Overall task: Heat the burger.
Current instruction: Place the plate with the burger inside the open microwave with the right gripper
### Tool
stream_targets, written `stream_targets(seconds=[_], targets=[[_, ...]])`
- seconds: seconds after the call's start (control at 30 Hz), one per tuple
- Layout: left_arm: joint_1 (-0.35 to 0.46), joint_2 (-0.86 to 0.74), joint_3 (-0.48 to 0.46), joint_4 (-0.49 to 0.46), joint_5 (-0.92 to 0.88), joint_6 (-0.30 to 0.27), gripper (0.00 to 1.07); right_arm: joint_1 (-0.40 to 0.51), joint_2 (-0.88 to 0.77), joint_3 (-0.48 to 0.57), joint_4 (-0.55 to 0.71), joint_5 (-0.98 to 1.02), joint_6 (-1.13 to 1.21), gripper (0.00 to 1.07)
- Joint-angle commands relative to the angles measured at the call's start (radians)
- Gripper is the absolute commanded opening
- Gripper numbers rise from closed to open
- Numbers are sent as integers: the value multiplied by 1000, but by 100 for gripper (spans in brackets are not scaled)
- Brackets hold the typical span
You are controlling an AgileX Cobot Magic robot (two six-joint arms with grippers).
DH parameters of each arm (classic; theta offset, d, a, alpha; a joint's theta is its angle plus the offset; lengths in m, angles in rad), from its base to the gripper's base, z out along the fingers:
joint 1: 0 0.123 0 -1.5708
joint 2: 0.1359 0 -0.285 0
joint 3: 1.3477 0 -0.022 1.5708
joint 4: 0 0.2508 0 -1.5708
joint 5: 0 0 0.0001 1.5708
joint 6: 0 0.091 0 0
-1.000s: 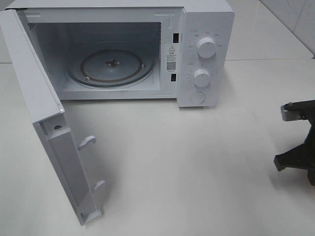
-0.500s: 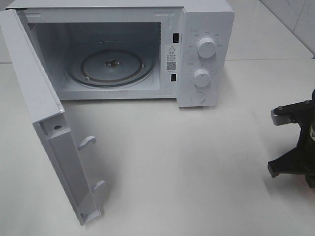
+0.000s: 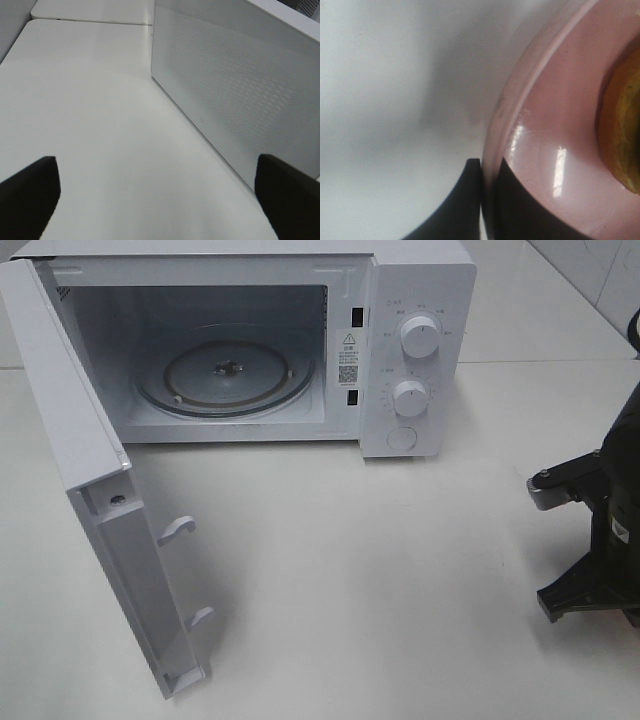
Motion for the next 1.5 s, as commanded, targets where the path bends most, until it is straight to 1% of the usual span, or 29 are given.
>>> stream_targets(seconds=[0.03,0.17,0.43,0.53,0.87,1.03,1.23,1.3,1.4,1.47,1.5], targets=[[0,-16,-1,-4,-8,1,98,23,-15,4,-52,55,18,0],[0,-16,-1,-4,-8,1,98,66,-71,4,-65,95,29,0],[0,-16,-1,-4,-8,1,98,109,-135,5,-94,159,36,0],[0,-16,-1,-4,-8,1,98,132,-146,5,-100,176,37,0],[0,-16,-1,-4,-8,1,98,167,-157,10,-81,174,32,0],[0,-16,-1,-4,-8,1,98,229,-215,59,-78,169,38,0],[0,-16,-1,-4,-8,1,98,256,-242,85,-77,169,42,0],[0,-16,-1,-4,-8,1,98,293,-257,100,-71,173,42,0],[0,-16,-1,-4,-8,1,98,304,-263,106,-69,173,42,0],[0,-16,-1,-4,-8,1,98,346,-264,110,-62,180,38,0],[0,-16,-1,-4,-8,1,98,346,-264,110,-62,180,38,0]])
